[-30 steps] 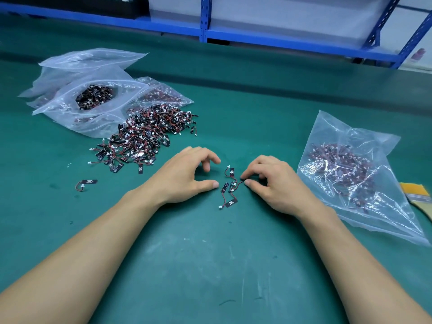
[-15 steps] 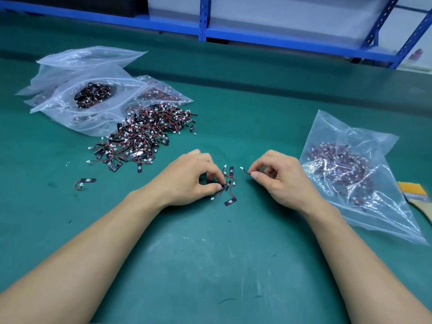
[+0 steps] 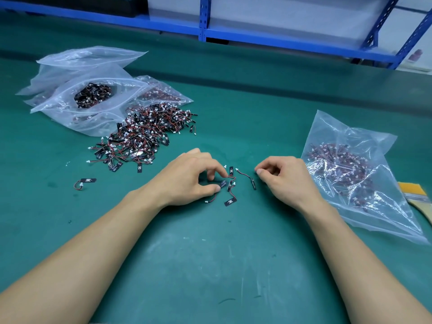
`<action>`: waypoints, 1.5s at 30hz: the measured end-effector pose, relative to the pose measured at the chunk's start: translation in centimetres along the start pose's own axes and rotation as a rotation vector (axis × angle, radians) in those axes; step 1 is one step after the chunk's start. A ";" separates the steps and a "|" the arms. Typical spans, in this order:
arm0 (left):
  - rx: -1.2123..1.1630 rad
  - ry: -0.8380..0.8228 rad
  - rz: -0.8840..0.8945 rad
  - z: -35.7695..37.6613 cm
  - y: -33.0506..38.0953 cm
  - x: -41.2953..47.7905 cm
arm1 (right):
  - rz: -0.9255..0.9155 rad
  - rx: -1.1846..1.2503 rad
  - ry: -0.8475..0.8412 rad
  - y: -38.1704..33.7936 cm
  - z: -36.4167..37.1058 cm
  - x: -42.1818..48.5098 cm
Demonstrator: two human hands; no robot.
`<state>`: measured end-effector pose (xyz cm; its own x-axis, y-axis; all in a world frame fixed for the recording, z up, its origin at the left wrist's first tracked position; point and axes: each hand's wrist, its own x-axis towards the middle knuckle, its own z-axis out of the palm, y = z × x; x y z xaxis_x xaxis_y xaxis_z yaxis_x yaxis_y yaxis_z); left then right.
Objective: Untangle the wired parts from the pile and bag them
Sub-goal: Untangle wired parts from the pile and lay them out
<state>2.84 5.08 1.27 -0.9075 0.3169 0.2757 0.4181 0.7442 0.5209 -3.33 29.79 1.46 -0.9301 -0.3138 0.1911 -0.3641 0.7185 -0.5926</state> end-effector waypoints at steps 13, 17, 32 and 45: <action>0.107 0.008 -0.091 -2.2 -1.8 -0.5 | -0.444 0.060 -0.138 -2.3 -0.2 -1.4; 0.110 0.164 -0.014 -1.9 -1.0 -0.2 | -0.475 0.023 -0.259 -3.0 0.3 -1.7; 0.236 -0.078 -0.023 -0.4 -0.1 1.0 | -0.419 -0.037 -0.308 -1.7 -0.6 -1.3; 0.078 -0.113 0.080 -1.2 0.8 -0.6 | -0.391 -0.029 -0.292 -1.3 -0.7 -1.3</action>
<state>3.80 4.75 2.46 -0.8722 0.4377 0.2183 0.4884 0.7563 0.4352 -1.72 29.67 2.60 -0.6723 -0.7215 0.1655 -0.6886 0.5275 -0.4976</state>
